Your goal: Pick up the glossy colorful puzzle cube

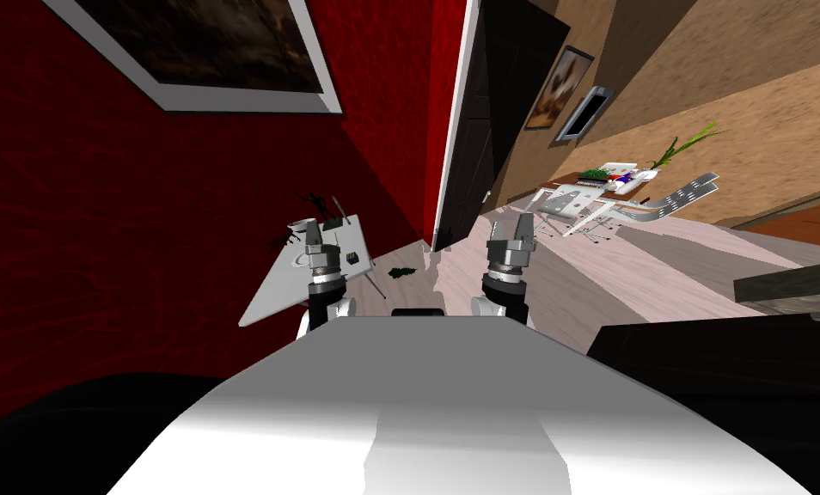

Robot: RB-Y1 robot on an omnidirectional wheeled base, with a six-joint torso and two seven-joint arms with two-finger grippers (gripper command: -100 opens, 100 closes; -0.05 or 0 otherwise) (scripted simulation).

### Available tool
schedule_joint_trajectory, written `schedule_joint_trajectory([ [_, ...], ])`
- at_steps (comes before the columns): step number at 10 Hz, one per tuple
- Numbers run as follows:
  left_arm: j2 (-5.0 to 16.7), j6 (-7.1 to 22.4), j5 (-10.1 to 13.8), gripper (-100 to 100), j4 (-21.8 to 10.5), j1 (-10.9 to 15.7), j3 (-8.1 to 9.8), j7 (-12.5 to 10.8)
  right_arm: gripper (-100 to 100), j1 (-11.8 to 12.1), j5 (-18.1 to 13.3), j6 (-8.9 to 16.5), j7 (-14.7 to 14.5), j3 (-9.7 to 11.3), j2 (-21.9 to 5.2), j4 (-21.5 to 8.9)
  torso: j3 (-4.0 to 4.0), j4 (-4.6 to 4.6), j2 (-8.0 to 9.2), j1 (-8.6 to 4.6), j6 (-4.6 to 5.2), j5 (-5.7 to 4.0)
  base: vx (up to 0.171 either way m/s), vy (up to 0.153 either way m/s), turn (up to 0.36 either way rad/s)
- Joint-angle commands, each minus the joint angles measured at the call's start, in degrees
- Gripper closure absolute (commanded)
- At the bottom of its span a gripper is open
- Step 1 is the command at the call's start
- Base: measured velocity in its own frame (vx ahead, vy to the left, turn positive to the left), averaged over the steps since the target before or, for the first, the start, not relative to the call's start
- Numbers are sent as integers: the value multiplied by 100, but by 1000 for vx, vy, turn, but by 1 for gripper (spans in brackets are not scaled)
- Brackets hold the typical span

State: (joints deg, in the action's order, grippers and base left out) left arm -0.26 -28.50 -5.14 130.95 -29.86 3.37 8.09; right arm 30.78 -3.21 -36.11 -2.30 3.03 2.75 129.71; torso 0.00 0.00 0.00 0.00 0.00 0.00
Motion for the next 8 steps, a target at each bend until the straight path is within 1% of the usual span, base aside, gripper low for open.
schedule_joint_trajectory([
  [1, 191, 41, 0, -100, -31, -83, 46, -7, 0, 0, 0, 0, 0, 0, 0, 0, 0, 0, 0, 0, 0, 0, 11, -25, 2],
  [3, 476, 136, 1, -100, -104, -274, 148, -22, 0, 0, 0, 0, 0, 0, 0, 0, -6, -2, -11, -14, 0, -3, 48, -57, 11],
  [6, 896, 357, 4, -100, -273, -691, 371, -48, 0, 1, 0, 0, 0, 1, 1, 0, -17, -7, -29, -31, -1, -7, 84, -91, 17],
  [7, 896, 357, 4, -100, -273, -719, 371, -48, 0, 1, 0, 0, 0, 1, 1, 0, -19, -7, -32, -35, 0, -8, 68, -66, 12],
  [8, 1027, 447, 5, -100, -341, -900, 458, -57, 0, 1, 0, 0, 0, 0, 0, 0, -16, -7, -27, -27, 0, -6, 58, -61, 10],
])
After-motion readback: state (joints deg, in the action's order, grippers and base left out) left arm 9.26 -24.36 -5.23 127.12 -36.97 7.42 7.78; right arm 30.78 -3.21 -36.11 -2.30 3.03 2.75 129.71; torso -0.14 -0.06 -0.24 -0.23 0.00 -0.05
